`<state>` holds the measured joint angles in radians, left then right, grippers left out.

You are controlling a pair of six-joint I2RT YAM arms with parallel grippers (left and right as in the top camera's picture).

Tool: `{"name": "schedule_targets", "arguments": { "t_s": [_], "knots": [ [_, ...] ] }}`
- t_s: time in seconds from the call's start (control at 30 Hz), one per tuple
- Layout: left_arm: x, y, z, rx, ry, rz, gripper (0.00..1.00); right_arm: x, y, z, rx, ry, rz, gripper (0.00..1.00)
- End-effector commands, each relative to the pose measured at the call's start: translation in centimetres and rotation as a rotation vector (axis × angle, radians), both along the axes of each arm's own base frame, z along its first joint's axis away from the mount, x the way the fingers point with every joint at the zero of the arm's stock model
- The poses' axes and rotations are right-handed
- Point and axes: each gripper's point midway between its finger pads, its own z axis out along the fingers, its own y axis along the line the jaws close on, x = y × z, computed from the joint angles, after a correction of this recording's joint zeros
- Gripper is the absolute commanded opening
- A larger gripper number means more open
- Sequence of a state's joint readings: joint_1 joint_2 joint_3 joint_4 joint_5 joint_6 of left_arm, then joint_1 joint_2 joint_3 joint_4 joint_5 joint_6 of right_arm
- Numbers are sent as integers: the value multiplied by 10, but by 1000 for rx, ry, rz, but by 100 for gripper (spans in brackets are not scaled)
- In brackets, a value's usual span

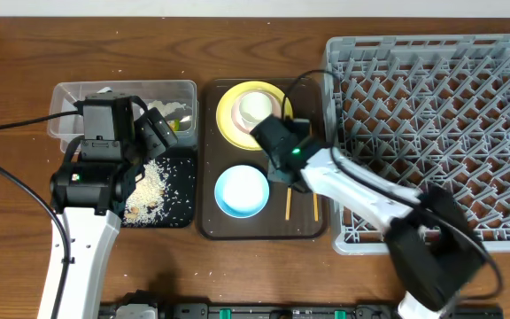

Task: Sort waste into correct bins and load items into the dishwasher rack
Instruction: 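Lower and close the right gripper on one chopstick, then carry the chopstick right and drop it into the dish rack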

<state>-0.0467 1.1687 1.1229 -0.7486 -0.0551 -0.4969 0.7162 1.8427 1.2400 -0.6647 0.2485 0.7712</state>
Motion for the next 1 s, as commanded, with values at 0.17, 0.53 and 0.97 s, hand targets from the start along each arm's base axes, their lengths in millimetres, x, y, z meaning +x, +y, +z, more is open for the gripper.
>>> {"name": "schedule_targets", "arguments": {
  "t_s": [0.17,0.53,0.97],
  "knots": [
    [1,2,6,7,-17,3,95,8,-45,81,-85,-195,-35,1],
    [1,2,6,7,-17,3,95,16,-101,102,-278,-218,1,1],
    [1,2,6,7,-17,3,95,32,-129,100,-309,-190,27,1]
  ]
}}
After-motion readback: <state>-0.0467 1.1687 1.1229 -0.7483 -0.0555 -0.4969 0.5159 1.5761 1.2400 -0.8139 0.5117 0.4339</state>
